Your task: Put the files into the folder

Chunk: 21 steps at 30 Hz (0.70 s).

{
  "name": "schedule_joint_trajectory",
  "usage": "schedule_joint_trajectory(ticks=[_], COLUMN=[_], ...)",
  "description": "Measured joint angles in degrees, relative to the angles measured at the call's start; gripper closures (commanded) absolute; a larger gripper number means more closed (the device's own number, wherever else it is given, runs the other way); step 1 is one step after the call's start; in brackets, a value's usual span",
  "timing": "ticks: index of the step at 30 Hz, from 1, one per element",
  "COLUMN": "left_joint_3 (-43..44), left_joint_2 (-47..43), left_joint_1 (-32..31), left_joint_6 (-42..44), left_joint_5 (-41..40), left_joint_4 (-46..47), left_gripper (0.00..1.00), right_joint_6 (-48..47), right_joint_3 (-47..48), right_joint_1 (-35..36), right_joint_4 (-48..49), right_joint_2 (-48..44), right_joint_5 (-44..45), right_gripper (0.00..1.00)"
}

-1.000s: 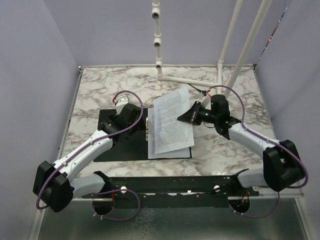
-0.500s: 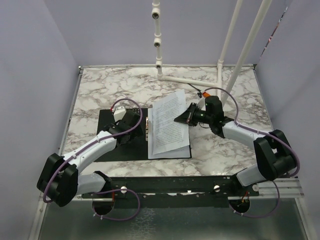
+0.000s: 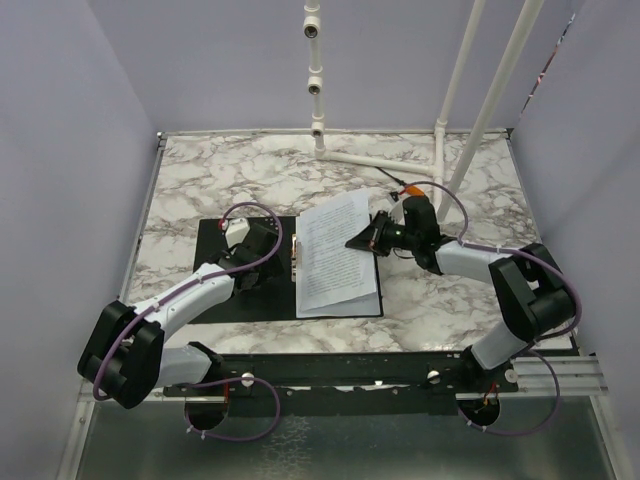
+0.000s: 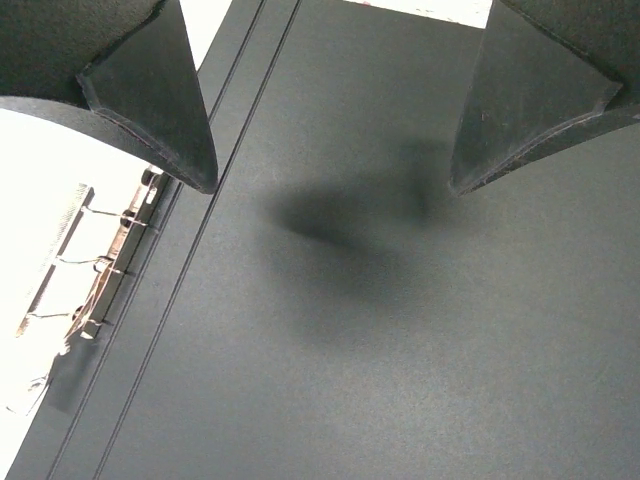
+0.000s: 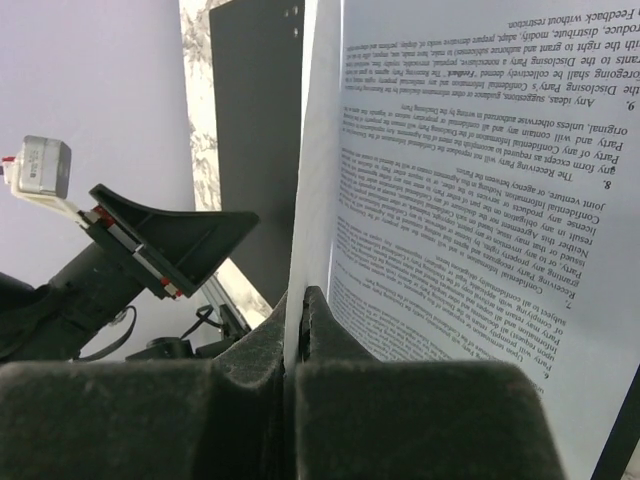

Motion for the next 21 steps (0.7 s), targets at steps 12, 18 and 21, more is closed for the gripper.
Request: schedule_joint_trajectory(ticks=[12, 18, 21], left_joint_3=[-0.6, -0.7, -0.7], left_joint_2=[-0.2, -0.8, -0.9], left_joint_1=[0.7, 1.0, 1.1], left_joint_6=[0.3, 0.3, 0.3], left_joint_5=[0.8, 1.2, 1.4], left_joint_4=[1.2, 1.2, 1.2], left_gripper=[0.01, 0.01, 0.01], right_joint_6=[0.3, 0.3, 0.3], right_joint_3=[0.0, 0.0, 0.0], right_joint_1=[1.0, 1.3, 1.4], right_joint_4=[1.9, 2.1, 2.1], right_joint_2=[4.4, 5.9, 6.2], right_joint_5=[0.0, 0.0, 0.0], right_gripper=[1.0, 1.0, 0.94])
